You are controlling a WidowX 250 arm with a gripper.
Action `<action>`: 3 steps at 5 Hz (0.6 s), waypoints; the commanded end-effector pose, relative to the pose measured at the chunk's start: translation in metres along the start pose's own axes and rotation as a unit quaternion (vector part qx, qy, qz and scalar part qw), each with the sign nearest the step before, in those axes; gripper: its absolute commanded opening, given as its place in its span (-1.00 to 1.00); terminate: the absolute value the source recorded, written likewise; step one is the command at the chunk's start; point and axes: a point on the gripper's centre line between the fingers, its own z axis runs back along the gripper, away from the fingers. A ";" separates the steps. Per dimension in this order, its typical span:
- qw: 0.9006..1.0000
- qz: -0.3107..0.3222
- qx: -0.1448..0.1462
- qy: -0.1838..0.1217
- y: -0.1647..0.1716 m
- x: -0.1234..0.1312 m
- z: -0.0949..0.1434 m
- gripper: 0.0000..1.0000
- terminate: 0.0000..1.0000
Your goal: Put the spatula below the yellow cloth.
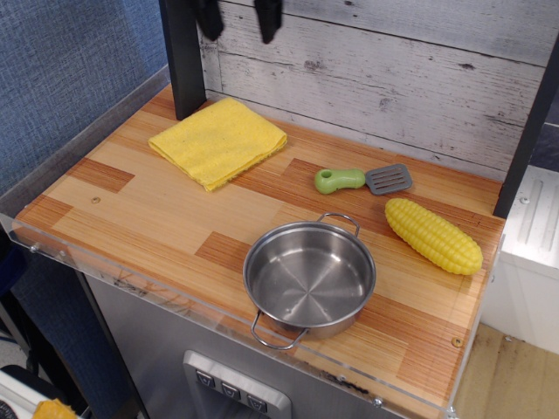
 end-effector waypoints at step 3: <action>0.930 -0.364 -0.057 -0.003 -0.051 -0.021 -0.011 1.00 -1.00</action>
